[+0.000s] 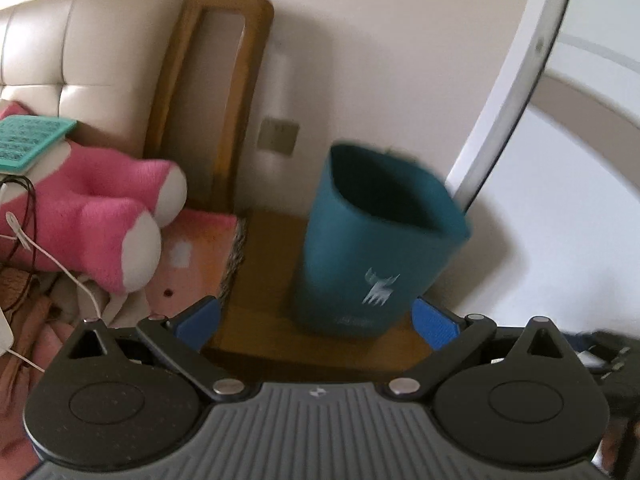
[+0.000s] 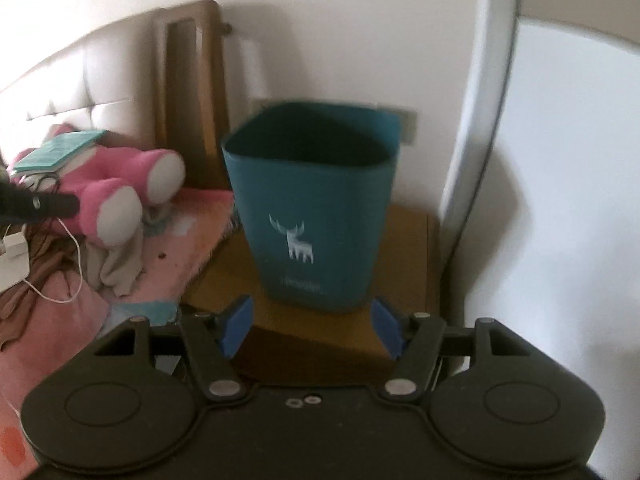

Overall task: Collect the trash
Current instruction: 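Lower both tools from the bin back into the cubby, then grasp the red plastic bag with left tool while right grasps white paper, then lift the red bag and white paper up over the teal bin, then open left tool over the bin while right releases the white paper, then lower both tools from the bin back into the cubby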

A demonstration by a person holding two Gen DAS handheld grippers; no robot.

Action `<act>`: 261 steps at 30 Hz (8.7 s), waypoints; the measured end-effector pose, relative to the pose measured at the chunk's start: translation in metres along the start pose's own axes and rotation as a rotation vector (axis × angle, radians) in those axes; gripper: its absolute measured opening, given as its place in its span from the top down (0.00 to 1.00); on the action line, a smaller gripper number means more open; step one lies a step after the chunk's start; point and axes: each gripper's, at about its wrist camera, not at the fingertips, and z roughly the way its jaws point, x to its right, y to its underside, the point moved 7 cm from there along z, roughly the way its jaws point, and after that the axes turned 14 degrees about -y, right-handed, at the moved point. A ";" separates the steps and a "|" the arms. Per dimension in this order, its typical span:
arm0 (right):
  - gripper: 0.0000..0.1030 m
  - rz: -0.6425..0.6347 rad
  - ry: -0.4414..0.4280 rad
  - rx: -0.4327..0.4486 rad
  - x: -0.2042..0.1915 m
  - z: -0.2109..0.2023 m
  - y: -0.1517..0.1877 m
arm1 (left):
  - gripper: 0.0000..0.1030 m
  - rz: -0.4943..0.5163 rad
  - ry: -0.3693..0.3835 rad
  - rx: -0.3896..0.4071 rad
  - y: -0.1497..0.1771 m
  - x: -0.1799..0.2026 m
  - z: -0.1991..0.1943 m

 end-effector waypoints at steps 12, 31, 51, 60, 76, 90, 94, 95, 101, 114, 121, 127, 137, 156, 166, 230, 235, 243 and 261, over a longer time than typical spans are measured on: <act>0.36 0.129 0.043 -0.218 0.038 0.104 0.124 | 0.00 0.289 -0.049 -0.146 0.126 0.004 0.114; 0.36 0.134 -0.017 -0.576 0.112 0.351 0.421 | 0.00 0.263 -0.258 -0.469 0.392 0.001 0.420; 0.36 -0.248 -0.313 -0.758 0.154 0.499 0.516 | 0.01 0.467 -0.255 -0.518 0.484 -0.009 0.616; 0.40 -0.247 -0.348 -0.751 0.146 0.518 0.523 | 0.13 0.432 -0.243 -0.557 0.494 -0.016 0.637; 0.94 -0.133 -0.185 -0.640 0.138 0.475 0.524 | 0.93 0.418 -0.243 -0.522 0.497 -0.008 0.606; 0.94 0.063 -0.005 -0.440 0.110 0.322 0.407 | 0.93 0.339 -0.233 -0.548 0.433 -0.010 0.436; 0.94 0.114 0.013 -0.380 0.098 0.267 0.353 | 0.93 0.285 -0.226 -0.541 0.385 -0.017 0.370; 0.94 0.131 0.019 -0.359 0.095 0.251 0.335 | 0.93 0.269 -0.217 -0.539 0.372 -0.017 0.353; 0.94 0.156 0.046 -0.242 0.079 0.170 0.234 | 0.93 0.192 -0.184 -0.492 0.288 -0.015 0.260; 0.94 0.059 0.043 0.074 0.052 0.028 0.005 | 0.93 0.197 -0.130 -0.268 0.088 0.024 0.118; 0.94 0.006 0.049 0.198 0.045 0.002 -0.062 | 0.93 0.205 -0.102 -0.139 0.005 0.051 0.076; 0.94 -0.014 0.056 0.245 0.045 0.002 -0.112 | 0.93 0.204 -0.094 -0.071 -0.049 0.062 0.064; 0.94 -0.036 0.087 0.228 0.046 0.026 -0.173 | 0.93 0.288 -0.063 0.005 -0.121 0.114 0.069; 0.94 0.022 0.134 -0.011 0.075 0.090 -0.165 | 0.93 0.350 -0.085 -0.158 -0.151 0.180 0.161; 0.93 -0.025 0.159 -0.080 0.072 0.101 -0.155 | 0.93 0.371 -0.131 -0.246 -0.130 0.177 0.186; 0.36 0.228 -0.075 -0.202 0.071 0.133 0.088 | 0.01 0.158 -0.051 -0.204 0.090 0.045 0.158; 0.36 0.211 -0.073 -0.291 0.073 0.184 0.137 | 0.01 0.174 -0.134 -0.292 0.167 0.029 0.202; 0.36 0.227 -0.101 -0.421 0.077 0.278 0.222 | 0.01 0.158 -0.197 -0.483 0.301 0.009 0.283; 0.37 0.220 -0.155 -0.640 0.106 0.484 0.403 | 0.02 0.206 -0.193 -0.644 0.517 0.021 0.452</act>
